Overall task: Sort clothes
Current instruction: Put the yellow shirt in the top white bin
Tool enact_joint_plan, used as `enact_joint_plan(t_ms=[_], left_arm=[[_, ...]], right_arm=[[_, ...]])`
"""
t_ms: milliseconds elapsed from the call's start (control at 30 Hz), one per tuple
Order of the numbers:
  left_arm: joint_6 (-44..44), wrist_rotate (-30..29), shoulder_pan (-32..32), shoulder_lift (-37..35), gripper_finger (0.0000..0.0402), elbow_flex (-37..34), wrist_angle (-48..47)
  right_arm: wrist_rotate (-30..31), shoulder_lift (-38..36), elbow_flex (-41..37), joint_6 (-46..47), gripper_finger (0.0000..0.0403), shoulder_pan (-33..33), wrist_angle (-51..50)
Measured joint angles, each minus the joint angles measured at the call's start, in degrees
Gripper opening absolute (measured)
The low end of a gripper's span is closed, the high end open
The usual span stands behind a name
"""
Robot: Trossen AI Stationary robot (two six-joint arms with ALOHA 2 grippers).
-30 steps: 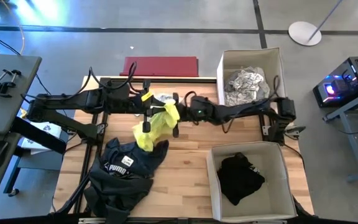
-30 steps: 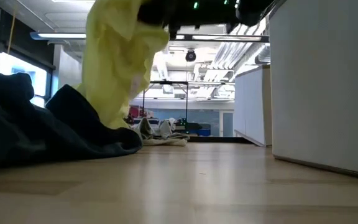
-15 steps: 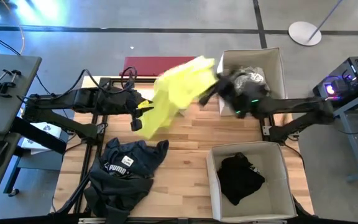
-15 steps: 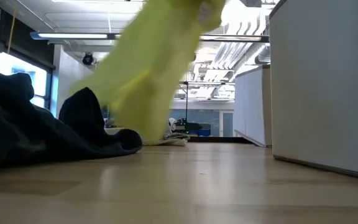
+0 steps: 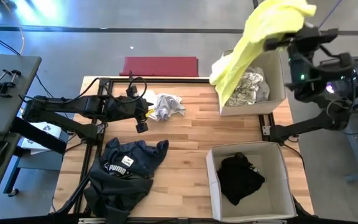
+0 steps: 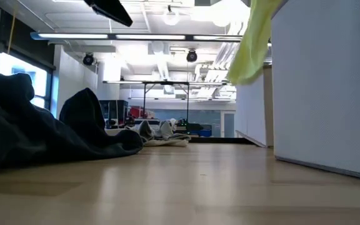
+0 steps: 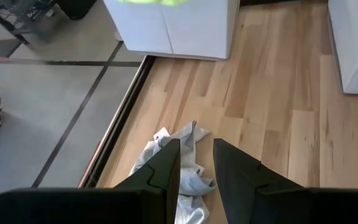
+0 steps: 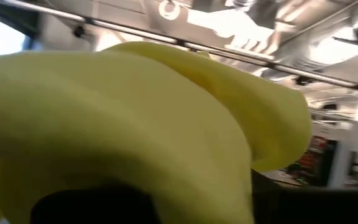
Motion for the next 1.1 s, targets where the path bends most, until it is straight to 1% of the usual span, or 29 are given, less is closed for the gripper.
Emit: enact_joint_plan(t_ms=[167,300,333,400,433,500,567,600,633,667,700,733,767,800,833,933,1000,1100], left_arm=[[0.0,-0.11,0.0,-0.02,0.0083,-0.27,-0.56],[-0.01,-0.08,0.0,-0.02,0.0083,-0.27,-1.22],[-0.03,-0.08,0.0,-0.02,0.0083,-0.27,-1.18],[-0.18,-0.08,0.0,-0.02,0.0083,-0.27,-1.16],[-0.37,-0.08,0.0,-0.02,0.0083,-0.27,-1.14],[-0.5,-0.08,0.0,-0.02,0.0083,-0.27,-1.15],[-0.65,-0.07,-0.04,-0.02,0.0083,-0.29,-1.14],[-0.92,-0.06,-0.1,-0.02,0.0083,-0.28,-1.18],[-1.26,-0.05,-0.2,-0.02,0.0083,-0.27,-1.27],[-1.48,-0.05,-0.34,-0.02,0.0083,-0.27,-1.46],[-1.46,-0.03,-0.5,-0.02,0.0083,-0.27,-1.65],[-1.48,-0.02,-0.7,-0.02,0.0083,-0.27,-1.69],[-1.46,-0.02,-0.87,-0.02,0.0083,-0.27,-1.67],[-1.44,0.03,-0.94,-0.02,0.0083,-0.27,-1.69],[-1.24,0.03,-1.07,-0.02,0.0083,-0.27,-1.63],[-1.01,0.05,-1.09,-0.02,0.0083,-0.27,-1.66],[-1.07,0.05,-1.09,-0.02,0.0083,-0.27,-1.71],[-1.46,0.05,-1.11,-0.02,0.0083,-0.27,-1.73]], right_arm=[[2.23,2.48,4.81,-7.86,0.0008,-6.56,0.0],[6.12,3.58,6.55,-14.24,0.0008,-9.4,-0.24],[7.1,3.66,6.55,-14.61,0.0008,-9.66,-1.77],[8.16,3.67,6.55,-11.27,0.0008,-9.74,-8.99],[8.51,3.67,6.55,-8.2,0.0009,-9.73,-13.79],[8.8,3.85,6.55,1.63,0.001,-9.73,-27.64],[7.27,3.95,6.55,17.46,0.001,-9.78,-46.64],[4.14,4.0,6.55,27.62,0.001,-10.21,-58.35],[-1.87,4.0,6.52,38.5,0.0008,-11.13,-69.75],[-10.98,4.06,6.5,48.24,0.0007,-12.71,-79.59],[-20.37,4.86,6.48,56.57,0.0006,-15.27,-87.08],[-27.6,5.77,6.48,63.01,0.0006,-18.41,-93.3],[-32.45,6.89,6.48,67.61,0.0006,-21.45,-99.34],[-34.83,8.28,6.44,70.74,0.0006,-23.88,-105.21],[-35.81,9.75,6.41,73.64,0.0007,-25.76,-109.87],[-35.63,13.97,6.44,80.04,0.0014,-31.08,-118.98],[-35.9,17.18,6.44,81.55,0.0016,-33.7,-120.26],[-36.36,21.8,6.46,81.19,0.0013,-36.87,-119.84]])
